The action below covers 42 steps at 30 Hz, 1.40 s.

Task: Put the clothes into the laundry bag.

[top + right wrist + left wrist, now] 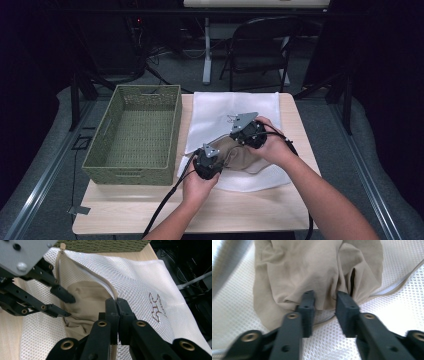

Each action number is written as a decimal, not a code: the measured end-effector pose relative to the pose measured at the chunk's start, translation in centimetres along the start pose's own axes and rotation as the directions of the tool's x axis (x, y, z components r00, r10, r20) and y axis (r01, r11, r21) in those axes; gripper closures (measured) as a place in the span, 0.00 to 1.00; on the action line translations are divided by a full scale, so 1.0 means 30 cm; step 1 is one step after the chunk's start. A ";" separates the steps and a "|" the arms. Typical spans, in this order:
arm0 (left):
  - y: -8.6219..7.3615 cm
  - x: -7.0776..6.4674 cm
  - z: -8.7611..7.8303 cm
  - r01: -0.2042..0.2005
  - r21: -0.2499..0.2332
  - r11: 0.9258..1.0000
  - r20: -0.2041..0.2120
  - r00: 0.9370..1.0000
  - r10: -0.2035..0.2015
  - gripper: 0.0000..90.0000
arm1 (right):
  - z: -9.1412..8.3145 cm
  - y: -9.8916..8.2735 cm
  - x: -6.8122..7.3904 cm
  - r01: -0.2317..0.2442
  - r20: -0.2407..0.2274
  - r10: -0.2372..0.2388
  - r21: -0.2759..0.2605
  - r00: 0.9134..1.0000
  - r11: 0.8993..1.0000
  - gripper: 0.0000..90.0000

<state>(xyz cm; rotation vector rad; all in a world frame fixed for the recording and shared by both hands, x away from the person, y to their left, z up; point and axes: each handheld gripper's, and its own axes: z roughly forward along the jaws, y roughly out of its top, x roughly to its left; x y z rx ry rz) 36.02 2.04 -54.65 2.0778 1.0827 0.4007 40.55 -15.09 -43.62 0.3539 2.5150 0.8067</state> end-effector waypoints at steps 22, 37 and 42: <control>0.034 -0.020 0.072 0.014 -0.001 1.000 -0.040 0.999 -0.014 0.99 | 0.002 0.017 0.018 0.008 -0.009 -0.008 -0.006 1.000 1.000 0.98; 0.044 -0.008 0.127 0.026 -0.042 0.999 -0.074 0.997 -0.029 0.97 | -0.009 0.016 0.015 0.009 -0.009 -0.009 -0.007 1.000 1.000 0.98; 0.042 -0.006 0.096 0.018 -0.027 0.999 -0.043 0.999 -0.019 0.89 | -0.008 0.010 0.015 0.011 -0.012 -0.011 0.000 1.000 1.000 0.98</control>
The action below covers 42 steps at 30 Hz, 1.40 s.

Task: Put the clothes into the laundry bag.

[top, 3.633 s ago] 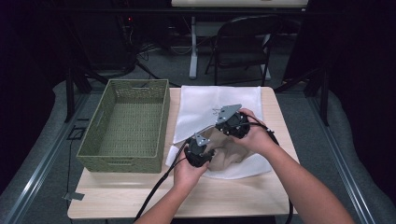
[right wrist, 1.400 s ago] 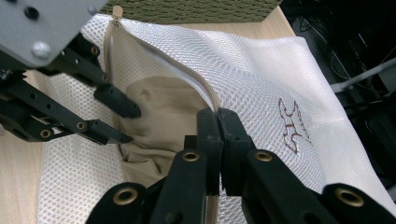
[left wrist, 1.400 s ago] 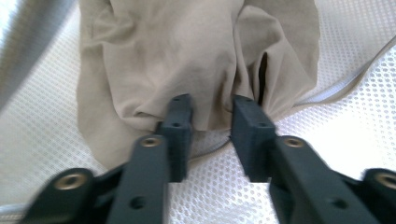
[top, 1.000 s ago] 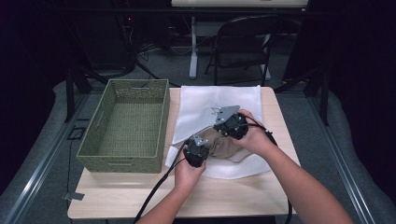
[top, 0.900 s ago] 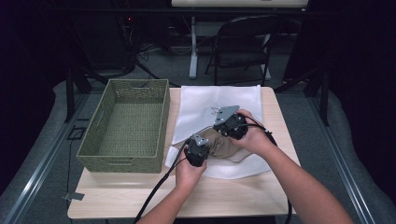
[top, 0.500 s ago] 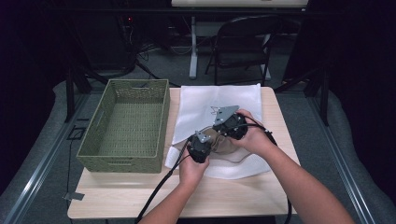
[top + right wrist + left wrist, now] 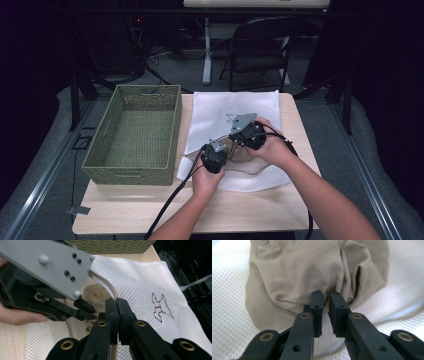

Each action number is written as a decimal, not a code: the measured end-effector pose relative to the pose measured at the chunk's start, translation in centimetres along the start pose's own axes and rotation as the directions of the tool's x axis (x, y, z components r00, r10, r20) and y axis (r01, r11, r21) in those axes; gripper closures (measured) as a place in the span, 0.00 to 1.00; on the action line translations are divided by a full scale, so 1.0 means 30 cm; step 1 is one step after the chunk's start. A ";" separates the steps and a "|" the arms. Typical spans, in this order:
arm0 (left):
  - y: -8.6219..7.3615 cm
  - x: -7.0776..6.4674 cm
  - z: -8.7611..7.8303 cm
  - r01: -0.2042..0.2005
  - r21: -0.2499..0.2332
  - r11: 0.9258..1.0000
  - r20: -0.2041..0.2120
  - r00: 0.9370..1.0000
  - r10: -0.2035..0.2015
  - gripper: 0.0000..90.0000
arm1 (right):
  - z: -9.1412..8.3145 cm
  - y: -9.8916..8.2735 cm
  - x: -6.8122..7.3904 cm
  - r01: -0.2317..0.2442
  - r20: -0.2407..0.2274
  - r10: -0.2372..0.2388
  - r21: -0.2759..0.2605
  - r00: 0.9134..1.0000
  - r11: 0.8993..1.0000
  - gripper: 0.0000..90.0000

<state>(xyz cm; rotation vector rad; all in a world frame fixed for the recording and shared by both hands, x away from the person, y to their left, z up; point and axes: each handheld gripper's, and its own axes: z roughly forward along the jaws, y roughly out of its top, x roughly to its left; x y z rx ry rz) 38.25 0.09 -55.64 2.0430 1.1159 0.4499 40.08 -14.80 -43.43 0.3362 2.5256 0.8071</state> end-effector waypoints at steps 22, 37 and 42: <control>-0.067 0.006 -0.162 -0.044 0.040 0.998 0.091 0.995 0.040 0.74 | -0.002 -0.053 0.031 0.002 -0.009 -0.002 0.010 1.000 1.000 0.98; -0.117 0.052 -0.179 -0.038 0.081 0.996 0.075 0.997 0.032 0.73 | 0.019 -0.087 0.060 -0.011 -0.026 0.012 0.014 1.000 1.000 0.98; -0.133 0.060 -0.190 -0.035 0.082 0.996 0.075 0.997 0.029 0.73 | 0.035 -0.101 0.071 -0.023 -0.036 0.023 0.014 0.999 1.000 0.98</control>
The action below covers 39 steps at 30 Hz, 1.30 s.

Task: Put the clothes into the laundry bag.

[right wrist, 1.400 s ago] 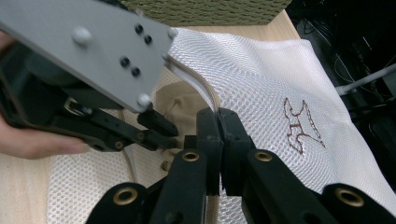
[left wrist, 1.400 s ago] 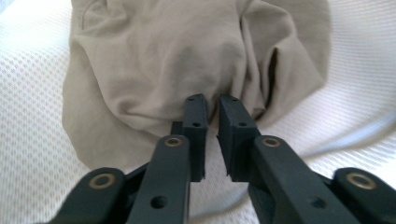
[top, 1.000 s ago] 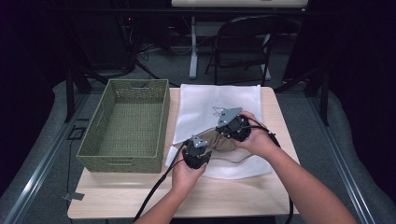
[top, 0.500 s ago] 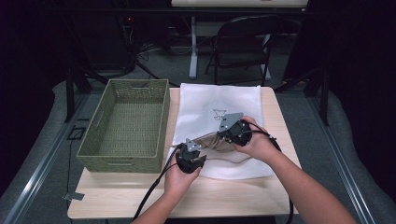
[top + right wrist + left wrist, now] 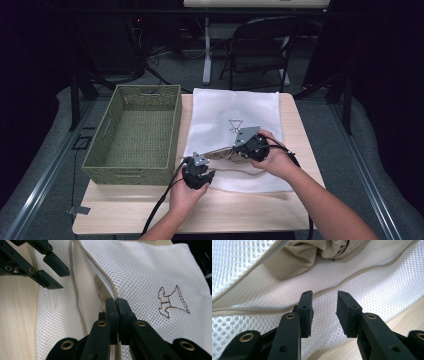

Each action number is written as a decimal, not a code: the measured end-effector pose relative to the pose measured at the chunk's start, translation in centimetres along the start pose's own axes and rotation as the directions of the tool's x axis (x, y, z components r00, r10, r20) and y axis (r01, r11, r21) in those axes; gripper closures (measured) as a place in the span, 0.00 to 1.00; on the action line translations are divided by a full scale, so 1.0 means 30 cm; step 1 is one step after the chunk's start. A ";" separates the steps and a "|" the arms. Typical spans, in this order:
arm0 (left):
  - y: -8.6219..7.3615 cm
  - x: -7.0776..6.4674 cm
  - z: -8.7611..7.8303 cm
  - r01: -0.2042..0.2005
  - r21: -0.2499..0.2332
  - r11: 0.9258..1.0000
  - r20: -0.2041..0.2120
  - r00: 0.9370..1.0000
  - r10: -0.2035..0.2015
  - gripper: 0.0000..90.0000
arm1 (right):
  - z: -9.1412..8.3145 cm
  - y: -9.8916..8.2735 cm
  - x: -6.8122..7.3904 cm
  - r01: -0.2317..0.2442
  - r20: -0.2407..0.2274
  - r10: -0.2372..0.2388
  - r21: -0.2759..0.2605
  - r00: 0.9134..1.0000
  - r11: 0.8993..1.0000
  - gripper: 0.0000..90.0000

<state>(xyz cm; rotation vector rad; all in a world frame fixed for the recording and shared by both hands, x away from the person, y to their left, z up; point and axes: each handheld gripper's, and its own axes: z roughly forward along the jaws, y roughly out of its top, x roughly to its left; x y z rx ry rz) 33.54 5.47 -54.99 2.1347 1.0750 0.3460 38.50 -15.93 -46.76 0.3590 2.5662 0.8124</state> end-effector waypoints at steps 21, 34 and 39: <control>-0.053 0.014 -0.089 -0.028 0.020 0.999 0.028 0.999 0.028 0.69 | 0.038 -0.071 0.050 0.009 -0.055 -0.007 0.037 0.998 0.999 0.98; -0.101 0.030 -0.150 -0.014 0.026 1.000 0.048 0.999 0.013 0.68 | 0.019 -0.136 0.073 -0.020 -0.060 0.022 0.035 0.998 0.999 0.98; -0.122 0.037 -0.168 -0.006 0.012 1.000 0.040 0.999 0.006 0.65 | 0.017 -0.150 0.080 -0.044 -0.056 0.045 0.019 0.997 0.999 0.97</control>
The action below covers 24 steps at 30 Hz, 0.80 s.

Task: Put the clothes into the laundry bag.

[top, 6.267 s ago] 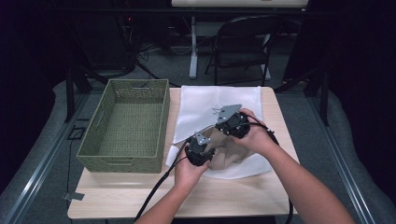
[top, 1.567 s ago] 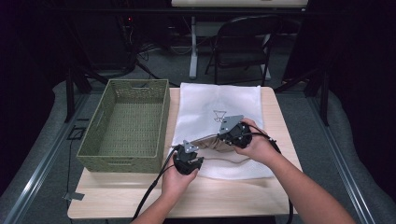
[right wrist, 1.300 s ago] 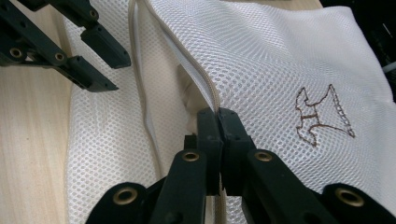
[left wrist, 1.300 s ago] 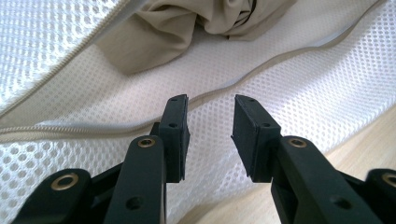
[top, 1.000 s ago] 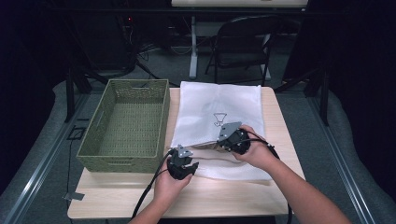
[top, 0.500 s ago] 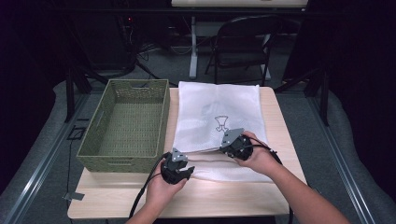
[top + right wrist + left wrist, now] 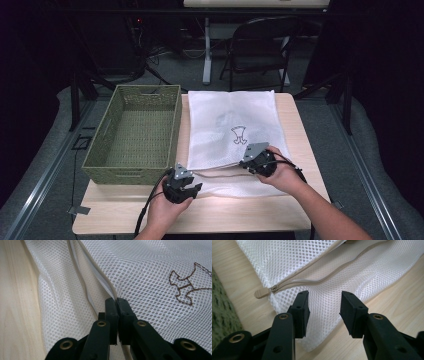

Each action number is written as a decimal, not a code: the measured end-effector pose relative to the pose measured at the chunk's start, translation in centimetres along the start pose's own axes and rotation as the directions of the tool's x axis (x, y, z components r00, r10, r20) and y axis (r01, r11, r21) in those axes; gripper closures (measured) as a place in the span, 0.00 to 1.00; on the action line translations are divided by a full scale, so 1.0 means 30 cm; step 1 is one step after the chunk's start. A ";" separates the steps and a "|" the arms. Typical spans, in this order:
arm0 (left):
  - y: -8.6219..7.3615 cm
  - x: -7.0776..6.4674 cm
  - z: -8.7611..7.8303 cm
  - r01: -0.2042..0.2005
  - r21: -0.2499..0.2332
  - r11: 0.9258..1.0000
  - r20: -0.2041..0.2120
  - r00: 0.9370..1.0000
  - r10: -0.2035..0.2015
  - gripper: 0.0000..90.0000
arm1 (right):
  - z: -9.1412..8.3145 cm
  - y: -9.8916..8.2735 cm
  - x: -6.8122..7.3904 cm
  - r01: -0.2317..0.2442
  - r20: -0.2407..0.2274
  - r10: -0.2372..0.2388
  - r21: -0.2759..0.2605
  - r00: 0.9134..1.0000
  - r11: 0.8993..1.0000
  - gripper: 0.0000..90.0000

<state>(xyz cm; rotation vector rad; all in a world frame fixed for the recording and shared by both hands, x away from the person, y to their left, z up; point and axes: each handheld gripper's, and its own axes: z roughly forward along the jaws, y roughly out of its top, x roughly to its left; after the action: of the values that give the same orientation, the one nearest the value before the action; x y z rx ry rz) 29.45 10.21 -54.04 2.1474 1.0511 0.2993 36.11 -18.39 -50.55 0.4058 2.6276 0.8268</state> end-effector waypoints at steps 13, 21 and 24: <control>-0.044 0.021 -0.030 -0.041 0.008 0.999 -0.018 0.999 0.041 0.61 | -0.064 -0.046 0.069 -0.077 0.076 0.085 -0.103 0.994 0.992 0.70; -0.059 0.024 -0.054 -0.074 -0.024 0.997 -0.044 0.996 0.073 0.56 | -0.117 -0.118 0.163 -0.110 0.090 0.119 -0.100 0.989 0.989 0.70; -0.069 0.026 -0.062 -0.053 -0.036 0.998 -0.008 0.999 0.053 0.60 | -0.148 -0.150 0.176 -0.166 0.085 0.176 -0.114 0.981 0.980 0.70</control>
<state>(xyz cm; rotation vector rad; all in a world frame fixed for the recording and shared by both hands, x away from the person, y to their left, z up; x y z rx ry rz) 27.81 12.60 -54.21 2.1460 0.9866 0.3477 28.82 -22.16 -51.11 0.6326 2.4748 0.9716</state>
